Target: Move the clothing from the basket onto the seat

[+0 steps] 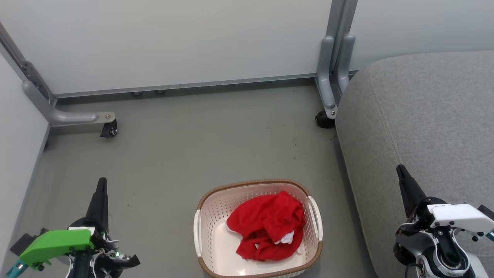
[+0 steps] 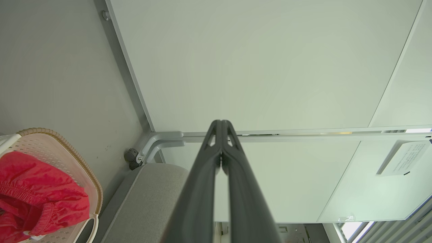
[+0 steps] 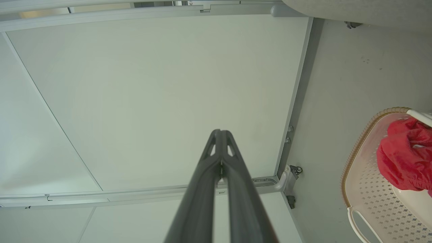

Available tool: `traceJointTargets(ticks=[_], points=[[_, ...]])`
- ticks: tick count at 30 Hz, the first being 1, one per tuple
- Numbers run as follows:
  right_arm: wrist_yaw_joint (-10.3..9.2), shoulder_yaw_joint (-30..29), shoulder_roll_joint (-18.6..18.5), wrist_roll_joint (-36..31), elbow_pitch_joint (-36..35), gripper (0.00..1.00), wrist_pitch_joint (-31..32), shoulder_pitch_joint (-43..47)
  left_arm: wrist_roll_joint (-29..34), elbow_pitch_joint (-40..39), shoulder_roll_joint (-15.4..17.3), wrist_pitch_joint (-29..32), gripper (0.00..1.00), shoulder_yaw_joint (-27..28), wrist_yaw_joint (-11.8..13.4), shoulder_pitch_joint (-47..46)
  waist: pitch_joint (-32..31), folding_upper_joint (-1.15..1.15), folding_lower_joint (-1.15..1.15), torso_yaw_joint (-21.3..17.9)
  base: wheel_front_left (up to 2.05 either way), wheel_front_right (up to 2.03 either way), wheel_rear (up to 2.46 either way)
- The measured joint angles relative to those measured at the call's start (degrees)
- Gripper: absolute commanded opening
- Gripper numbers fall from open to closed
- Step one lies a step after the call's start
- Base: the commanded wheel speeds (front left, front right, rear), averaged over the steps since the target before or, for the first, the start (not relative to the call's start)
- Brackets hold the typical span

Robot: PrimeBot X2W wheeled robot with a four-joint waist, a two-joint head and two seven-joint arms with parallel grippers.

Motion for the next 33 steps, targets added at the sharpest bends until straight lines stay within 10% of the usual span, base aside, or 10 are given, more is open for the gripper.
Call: traceJointTargets(ticks=[8,9,33], points=[[0.00,0.0,0.0,0.0,0.0,0.00,0.0,0.0,0.0,0.0,0.0,0.0,0.00,0.0,0.0,0.0,0.0,0.00,0.00,0.0,0.00,0.00,0.00],[-0.01,0.0,0.0,0.0,0.1,1.00,0.0,0.0,0.0,0.1,0.0,0.0,1.00,0.0,0.0,0.0,0.0,0.00,0.00,0.0,0.00,0.00,0.00],[-0.02,1.6,0.4,-14.6,-2.0,1.00,-5.2,1.7,10.7,-2.0,-0.1,-5.3,1.00,-3.8,0.2,0.9,0.4,0.00,0.00,0.0,0.00,0.00,0.00]])
